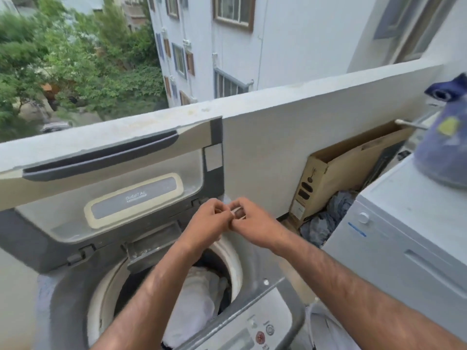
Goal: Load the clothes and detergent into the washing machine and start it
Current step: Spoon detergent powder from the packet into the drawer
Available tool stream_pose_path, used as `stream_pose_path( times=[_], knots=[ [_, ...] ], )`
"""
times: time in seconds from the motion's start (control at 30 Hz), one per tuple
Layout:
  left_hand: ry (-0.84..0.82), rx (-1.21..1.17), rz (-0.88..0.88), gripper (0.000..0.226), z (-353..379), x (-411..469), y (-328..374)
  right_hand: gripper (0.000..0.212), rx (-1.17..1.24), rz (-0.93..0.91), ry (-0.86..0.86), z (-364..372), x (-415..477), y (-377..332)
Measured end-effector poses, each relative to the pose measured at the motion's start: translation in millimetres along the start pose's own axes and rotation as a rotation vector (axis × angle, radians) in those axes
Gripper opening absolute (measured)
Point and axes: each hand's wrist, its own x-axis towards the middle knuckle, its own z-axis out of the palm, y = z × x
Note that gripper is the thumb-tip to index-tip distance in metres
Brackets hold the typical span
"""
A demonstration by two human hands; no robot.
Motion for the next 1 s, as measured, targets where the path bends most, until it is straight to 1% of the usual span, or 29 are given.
stream_pose_path(
  times=[0.1,0.27,0.43,0.53,0.77,0.87,1.0],
  knots=[
    [-0.074,0.029,0.063,0.018,24.4,5.8,30.3,0.032,-0.030,-0.011,0.092,-38.4,-15.0,8.2],
    [-0.233,0.137,0.174,0.007,81.1,16.0,69.9,0.035,-0.094,0.019,0.226,-98.1,-52.1,35.1],
    [-0.381,0.249,0.287,0.010,144.7,13.9,106.9,0.042,-0.123,0.086,0.339,-146.1,-95.6,67.7],
    [-0.469,0.289,0.346,0.009,184.5,7.2,127.6,0.042,-0.142,0.116,0.425,-171.0,-121.3,89.9],
    [-0.609,0.338,0.417,0.008,285.5,0.4,164.0,0.043,-0.106,0.211,0.578,-229.2,-174.6,152.9],
    [-0.640,0.358,0.448,0.009,337.4,-2.2,176.7,0.043,-0.098,0.248,0.615,-257.5,-194.6,187.8],
    [-0.683,0.358,0.443,0.006,414.4,-8.5,193.2,0.040,-0.074,0.288,0.654,-304.9,-220.1,244.5]
  ],
)
